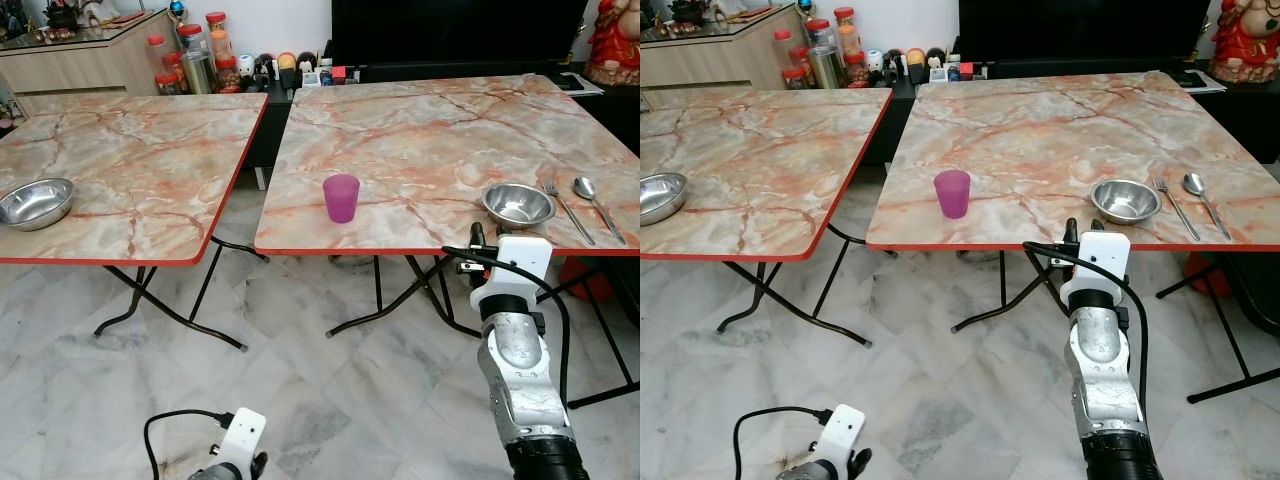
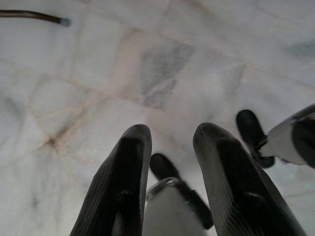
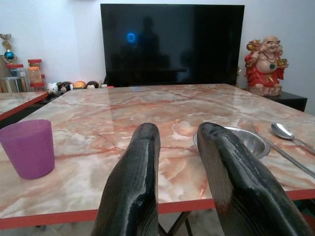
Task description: Setting the table
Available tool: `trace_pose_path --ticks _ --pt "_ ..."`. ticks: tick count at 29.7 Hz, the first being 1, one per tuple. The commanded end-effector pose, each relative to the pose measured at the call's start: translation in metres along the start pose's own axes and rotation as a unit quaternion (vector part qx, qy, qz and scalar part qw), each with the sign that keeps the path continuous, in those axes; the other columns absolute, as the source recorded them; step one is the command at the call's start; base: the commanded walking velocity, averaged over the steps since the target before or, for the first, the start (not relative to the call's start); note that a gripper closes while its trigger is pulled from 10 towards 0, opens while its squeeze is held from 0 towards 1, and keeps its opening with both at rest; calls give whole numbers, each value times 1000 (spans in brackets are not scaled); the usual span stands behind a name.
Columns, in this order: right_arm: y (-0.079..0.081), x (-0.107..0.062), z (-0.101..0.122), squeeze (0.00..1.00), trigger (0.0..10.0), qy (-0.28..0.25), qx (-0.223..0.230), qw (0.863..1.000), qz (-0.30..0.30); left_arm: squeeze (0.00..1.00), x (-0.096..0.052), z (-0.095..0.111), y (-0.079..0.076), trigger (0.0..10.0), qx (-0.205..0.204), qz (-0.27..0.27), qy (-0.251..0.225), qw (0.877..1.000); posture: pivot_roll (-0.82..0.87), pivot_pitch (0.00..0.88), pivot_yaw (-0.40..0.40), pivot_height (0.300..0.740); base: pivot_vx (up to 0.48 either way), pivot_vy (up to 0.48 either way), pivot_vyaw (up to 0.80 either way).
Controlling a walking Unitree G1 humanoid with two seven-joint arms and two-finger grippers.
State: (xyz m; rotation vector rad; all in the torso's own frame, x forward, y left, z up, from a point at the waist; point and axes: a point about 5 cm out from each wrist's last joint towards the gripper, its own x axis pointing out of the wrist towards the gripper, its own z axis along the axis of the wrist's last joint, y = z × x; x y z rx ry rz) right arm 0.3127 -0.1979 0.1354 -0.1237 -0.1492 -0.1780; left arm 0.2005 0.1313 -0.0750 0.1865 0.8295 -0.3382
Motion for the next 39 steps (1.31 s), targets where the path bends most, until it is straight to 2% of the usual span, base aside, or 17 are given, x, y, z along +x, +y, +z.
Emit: trace_pose_path --ticks 1,6,9,14,18,35,39 --pt "2 3 9 0 10000 -12 6 1000 3 0 -1 -2 3 10000 5 6 6 1000 -248 0 45 736 0 0 0" --pt "6 3 9 0 10000 -11 7 1000 10 0 -3 -9 5 10000 6 8 16 1000 -260 0 48 736 0 0 0" --pt "4 3 8 0 10000 -11 7 1000 7 0 -4 -13 5 10000 8 6 22 1000 -259 0 55 736 0 0 0" --pt "-1 2 7 0 10000 -9 7 1000 -3 0 -2 -7 3 10000 11 2 15 1000 -250 0 56 736 0 0 0" --pt "3 -1 6 0 10000 -7 8 1000 1 0 -1 -4 5 10000 18 -1 10 1000 -261 0 66 736 0 0 0" --pt "5 0 5 0 10000 -5 18 1000 -4 0 -3 -10 6 10000 20 -1 18 1000 -248 0 67 736 0 0 0" --pt "6 2 3 0 10000 -1 19 1000 -3 0 -2 -6 8 10000 14 6 14 1000 -226 0 62 736 0 0 0"
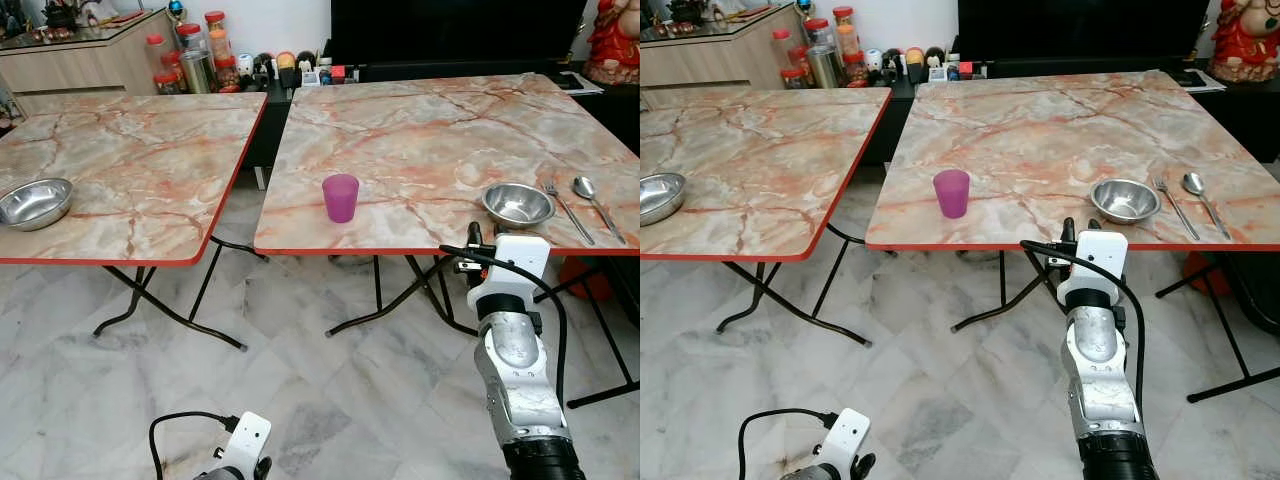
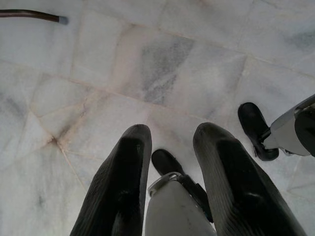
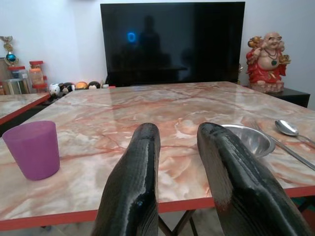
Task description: Setting the table
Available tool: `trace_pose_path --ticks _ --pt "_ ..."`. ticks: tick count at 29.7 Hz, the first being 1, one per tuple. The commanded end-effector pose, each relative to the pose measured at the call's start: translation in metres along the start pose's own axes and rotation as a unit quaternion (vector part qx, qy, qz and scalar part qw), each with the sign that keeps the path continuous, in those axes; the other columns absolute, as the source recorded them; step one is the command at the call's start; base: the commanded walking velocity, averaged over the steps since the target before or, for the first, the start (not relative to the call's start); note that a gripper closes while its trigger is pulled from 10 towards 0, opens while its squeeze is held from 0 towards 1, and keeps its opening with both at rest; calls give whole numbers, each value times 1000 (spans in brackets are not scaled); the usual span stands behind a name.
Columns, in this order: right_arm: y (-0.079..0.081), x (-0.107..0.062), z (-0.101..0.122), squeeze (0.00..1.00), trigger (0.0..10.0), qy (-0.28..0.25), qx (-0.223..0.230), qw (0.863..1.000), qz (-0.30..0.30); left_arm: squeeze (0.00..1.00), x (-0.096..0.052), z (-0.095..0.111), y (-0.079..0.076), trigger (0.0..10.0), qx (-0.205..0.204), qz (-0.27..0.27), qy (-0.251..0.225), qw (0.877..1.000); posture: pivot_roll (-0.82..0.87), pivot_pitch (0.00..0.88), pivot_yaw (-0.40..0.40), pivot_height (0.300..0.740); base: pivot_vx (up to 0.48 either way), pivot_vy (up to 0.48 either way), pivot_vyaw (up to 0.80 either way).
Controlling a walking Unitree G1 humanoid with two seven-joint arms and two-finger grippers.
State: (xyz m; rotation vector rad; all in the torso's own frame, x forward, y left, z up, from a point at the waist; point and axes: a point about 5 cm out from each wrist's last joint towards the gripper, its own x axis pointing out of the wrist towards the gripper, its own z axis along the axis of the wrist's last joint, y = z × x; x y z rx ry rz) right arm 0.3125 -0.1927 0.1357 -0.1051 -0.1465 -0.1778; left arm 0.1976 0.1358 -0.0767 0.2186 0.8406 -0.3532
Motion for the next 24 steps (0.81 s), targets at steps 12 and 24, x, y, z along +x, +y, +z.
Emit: trace_pose_path --ticks 12,24 --pt "7 3 -3 0 10000 5 27 1000 -4 0 0 6 11 10000 16 1 0 1000 -209 0 76 736 0 0 0" --pt "34 4 -27 0 10000 53 35 996 66 0 -6 -4 29 10000 -29 54 -1 998 -95 0 -3 736 0 0 0"
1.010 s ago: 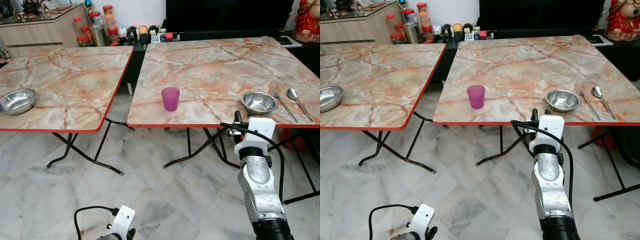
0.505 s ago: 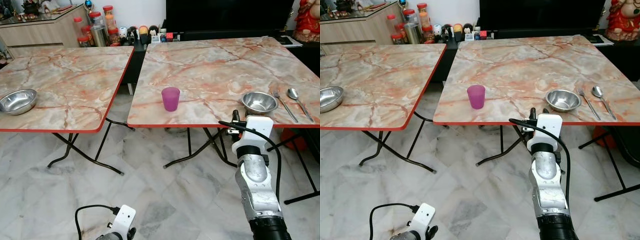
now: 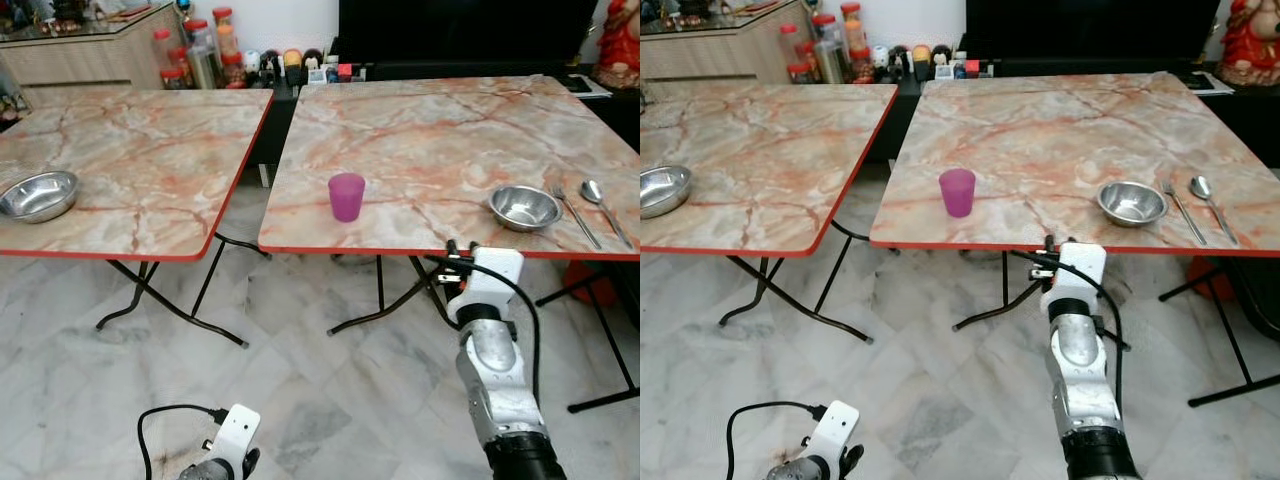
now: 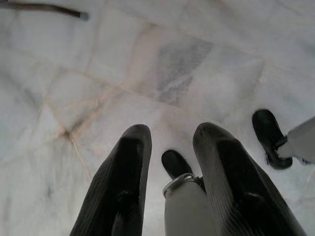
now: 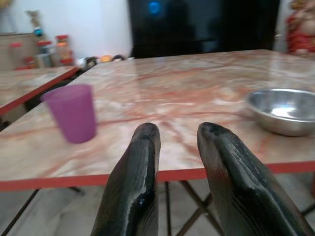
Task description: Setting the table
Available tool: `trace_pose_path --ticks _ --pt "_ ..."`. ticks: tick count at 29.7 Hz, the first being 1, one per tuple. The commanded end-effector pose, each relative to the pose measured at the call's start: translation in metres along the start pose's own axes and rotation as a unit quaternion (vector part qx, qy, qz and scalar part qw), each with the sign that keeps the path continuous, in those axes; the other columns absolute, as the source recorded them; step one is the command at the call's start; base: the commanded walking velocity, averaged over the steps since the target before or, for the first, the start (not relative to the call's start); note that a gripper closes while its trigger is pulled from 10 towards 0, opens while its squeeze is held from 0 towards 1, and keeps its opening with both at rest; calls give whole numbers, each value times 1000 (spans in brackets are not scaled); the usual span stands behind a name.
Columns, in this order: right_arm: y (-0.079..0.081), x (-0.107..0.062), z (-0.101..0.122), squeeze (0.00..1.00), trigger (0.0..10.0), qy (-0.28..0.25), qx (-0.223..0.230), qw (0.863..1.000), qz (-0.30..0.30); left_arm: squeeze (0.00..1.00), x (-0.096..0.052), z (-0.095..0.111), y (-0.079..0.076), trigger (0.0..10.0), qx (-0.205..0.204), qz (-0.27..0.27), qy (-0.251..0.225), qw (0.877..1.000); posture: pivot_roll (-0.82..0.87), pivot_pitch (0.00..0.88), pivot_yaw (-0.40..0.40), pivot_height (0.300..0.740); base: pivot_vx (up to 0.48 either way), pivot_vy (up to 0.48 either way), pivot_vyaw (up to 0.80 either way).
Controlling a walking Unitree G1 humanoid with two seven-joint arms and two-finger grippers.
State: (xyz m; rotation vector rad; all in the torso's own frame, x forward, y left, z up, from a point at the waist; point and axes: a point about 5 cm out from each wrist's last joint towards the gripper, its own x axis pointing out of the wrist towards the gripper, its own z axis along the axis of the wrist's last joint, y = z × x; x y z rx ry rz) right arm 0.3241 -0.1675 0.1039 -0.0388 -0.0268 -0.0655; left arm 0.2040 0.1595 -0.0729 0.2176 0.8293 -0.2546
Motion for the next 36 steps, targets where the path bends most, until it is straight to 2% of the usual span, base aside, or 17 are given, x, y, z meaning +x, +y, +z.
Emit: trace_pose_path --ticks 1,9,13,16,18,20,25,36 --pt "7 3 -2 0 10000 3 1 1000 14 0 -2 -4 7 10000 -22 20 1 1000 -85 0 -9 736 0 0 0" --pt "16 8 -13 0 10000 26 -6 999 39 0 -6 -9 23 10000 -51 57 -4 997 -36 0 -28 736 0 0 0" --pt "-3 11 -15 0 10000 22 -23 999 34 0 -5 -5 19 10000 -52 56 -14 997 -39 0 -2 736 0 0 0" --pt "-5 12 -13 0 10000 16 -16 999 27 0 -5 -5 19 10000 -53 55 -14 997 -39 0 -2 736 0 0 0" --pt "-8 14 -9 0 10000 9 3 1000 -1 0 -5 -8 15 10000 -41 46 -6 998 -64 0 13 736 0 0 0" --pt "-4 16 -4 0 10000 -2 28 1000 -6 0 -5 -7 14 10000 -31 40 -8 999 -51 0 5 736 0 0 0" --pt "11 17 -6 0 10000 -3 11 1000 26 0 -5 -10 13 10000 -46 53 -3 998 -50 0 -7 736 0 -48 0" --pt "11 25 8 0 10000 -19 11 1000 21 0 -4 -6 10 10000 -44 45 -8 998 -104 0 -12 736 0 -240 0"
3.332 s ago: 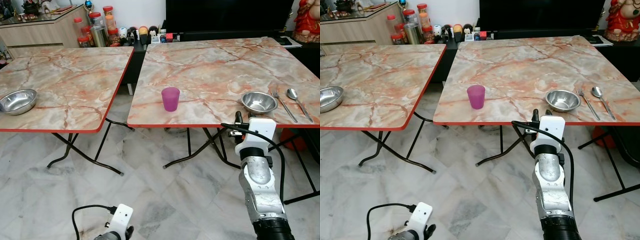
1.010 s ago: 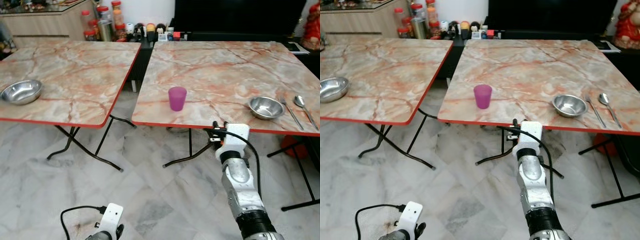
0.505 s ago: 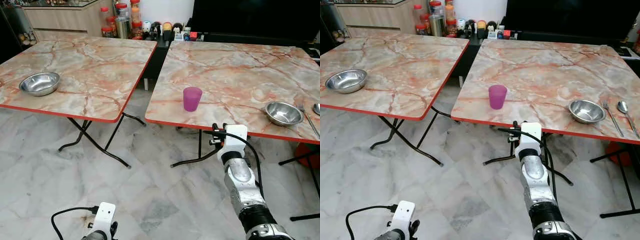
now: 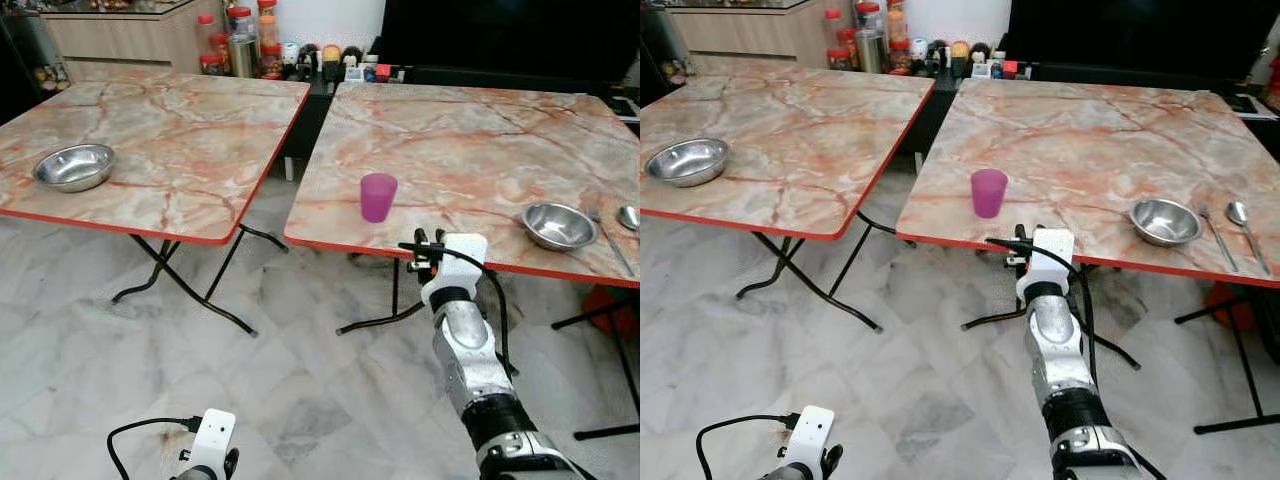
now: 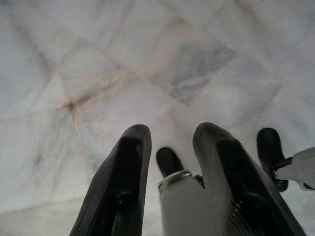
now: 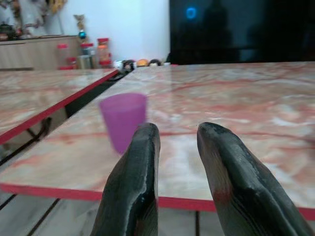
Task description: Setting the table
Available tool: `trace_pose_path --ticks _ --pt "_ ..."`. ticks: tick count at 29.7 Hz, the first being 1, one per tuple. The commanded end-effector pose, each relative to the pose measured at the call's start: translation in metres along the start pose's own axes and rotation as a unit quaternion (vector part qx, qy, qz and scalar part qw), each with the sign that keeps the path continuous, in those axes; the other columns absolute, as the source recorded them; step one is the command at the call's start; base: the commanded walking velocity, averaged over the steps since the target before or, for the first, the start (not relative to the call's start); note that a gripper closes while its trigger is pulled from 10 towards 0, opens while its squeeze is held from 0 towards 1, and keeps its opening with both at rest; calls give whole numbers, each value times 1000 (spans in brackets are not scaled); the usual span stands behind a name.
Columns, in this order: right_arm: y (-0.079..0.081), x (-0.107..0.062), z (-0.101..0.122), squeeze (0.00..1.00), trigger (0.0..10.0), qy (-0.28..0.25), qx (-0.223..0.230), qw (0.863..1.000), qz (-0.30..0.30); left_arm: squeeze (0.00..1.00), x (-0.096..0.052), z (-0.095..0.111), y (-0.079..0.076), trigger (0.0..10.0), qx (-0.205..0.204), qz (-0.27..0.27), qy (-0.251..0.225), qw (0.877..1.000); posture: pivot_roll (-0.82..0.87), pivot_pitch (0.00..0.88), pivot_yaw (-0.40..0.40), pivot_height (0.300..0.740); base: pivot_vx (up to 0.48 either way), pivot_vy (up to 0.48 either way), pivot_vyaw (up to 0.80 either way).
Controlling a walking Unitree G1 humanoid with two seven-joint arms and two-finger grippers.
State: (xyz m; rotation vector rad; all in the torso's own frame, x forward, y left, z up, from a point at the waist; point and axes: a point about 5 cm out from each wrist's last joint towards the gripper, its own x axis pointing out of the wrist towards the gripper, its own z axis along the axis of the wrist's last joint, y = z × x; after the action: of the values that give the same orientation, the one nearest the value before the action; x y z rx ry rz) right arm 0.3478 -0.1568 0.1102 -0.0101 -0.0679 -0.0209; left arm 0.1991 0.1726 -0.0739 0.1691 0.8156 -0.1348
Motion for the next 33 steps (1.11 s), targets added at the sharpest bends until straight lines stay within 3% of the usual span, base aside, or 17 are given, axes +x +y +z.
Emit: trace_pose_path --ticks 1,12,21,33 --pt "-2 3 4 0 10000 -3 -8 1000 2 0 1 3 -3 10000 1 -2 -5 1000 -120 0 -12 736 0 -442 0" --pt "-12 4 7 0 10000 -8 -19 1000 -6 0 1 4 -3 10000 -3 -2 -6 1000 -121 0 -14 736 0 -442 0" --pt "-2 3 2 0 10000 -1 -9 1000 -3 0 -1 0 8 10000 6 7 -3 1000 -96 0 2 736 0 -423 0" --pt "3 2 1 0 10000 1 -7 1000 8 0 0 4 11 10000 -13 18 -15 1000 -89 0 -13 736 0 0 0"
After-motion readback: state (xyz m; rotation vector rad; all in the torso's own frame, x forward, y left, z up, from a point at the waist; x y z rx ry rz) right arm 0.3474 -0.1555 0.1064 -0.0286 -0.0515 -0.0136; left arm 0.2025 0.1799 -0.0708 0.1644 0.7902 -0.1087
